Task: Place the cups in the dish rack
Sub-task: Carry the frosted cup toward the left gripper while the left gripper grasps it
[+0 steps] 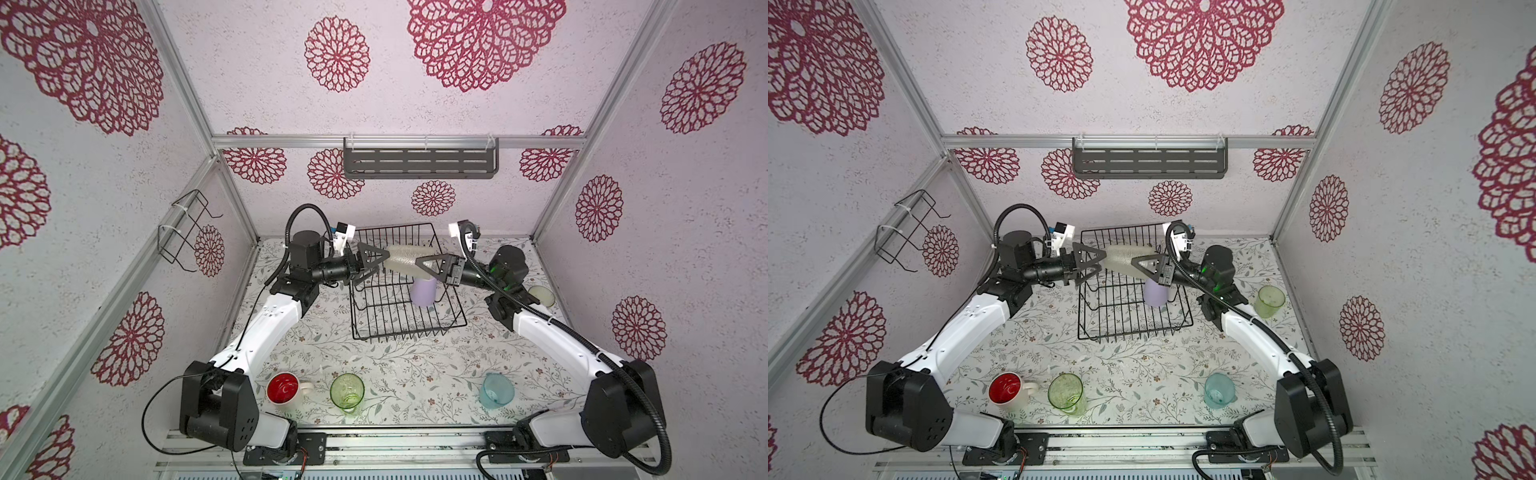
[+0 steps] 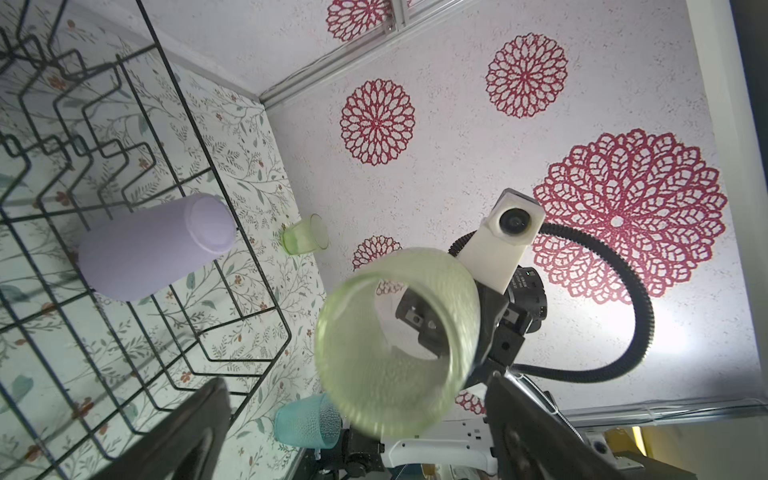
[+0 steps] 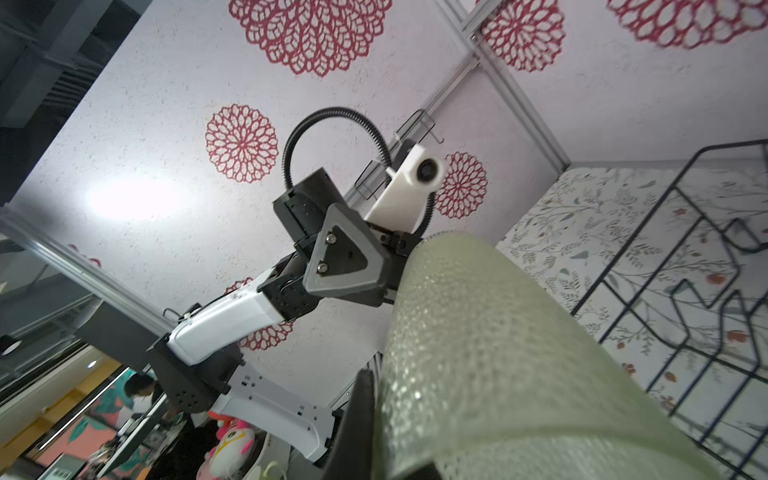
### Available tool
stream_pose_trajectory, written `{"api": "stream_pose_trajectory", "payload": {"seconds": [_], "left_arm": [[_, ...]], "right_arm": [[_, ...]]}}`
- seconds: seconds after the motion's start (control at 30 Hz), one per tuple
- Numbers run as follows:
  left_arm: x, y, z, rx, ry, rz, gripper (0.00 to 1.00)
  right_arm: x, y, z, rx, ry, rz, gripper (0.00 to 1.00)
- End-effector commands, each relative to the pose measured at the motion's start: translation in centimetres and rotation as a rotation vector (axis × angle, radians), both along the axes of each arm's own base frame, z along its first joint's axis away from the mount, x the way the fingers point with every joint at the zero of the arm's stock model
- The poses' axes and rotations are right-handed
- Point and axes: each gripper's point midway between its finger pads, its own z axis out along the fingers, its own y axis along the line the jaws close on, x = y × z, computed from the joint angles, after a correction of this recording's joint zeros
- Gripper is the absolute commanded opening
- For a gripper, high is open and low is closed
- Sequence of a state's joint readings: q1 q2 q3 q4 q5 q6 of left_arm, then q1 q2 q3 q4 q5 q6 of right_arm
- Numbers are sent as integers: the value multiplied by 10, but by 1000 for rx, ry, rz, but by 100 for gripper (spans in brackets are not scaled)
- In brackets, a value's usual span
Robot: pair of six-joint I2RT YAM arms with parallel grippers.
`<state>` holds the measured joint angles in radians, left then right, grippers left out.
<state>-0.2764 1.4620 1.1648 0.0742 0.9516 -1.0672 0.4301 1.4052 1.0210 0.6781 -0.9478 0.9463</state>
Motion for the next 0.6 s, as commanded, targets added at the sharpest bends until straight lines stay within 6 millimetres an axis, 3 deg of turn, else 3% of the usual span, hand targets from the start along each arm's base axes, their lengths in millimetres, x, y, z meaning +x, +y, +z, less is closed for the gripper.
{"api": "stream_pose_trajectory", "payload": {"seconds": [0.0, 0.1, 0.33, 0.57], "left_arm": [[-4, -7, 20, -81, -26, -47, 99], [-5, -7, 26, -139, -23, -56, 99], [-2, -10, 15, -147, 24, -52, 94], [2, -10, 5, -120, 60, -33, 91]], "right_arm": [[-2, 3, 25, 54, -85, 34, 0], [0, 4, 28, 92, -79, 47, 0], [-7, 13, 35, 201, -47, 153, 0], [-4, 22, 23, 201, -21, 183, 0]]}}
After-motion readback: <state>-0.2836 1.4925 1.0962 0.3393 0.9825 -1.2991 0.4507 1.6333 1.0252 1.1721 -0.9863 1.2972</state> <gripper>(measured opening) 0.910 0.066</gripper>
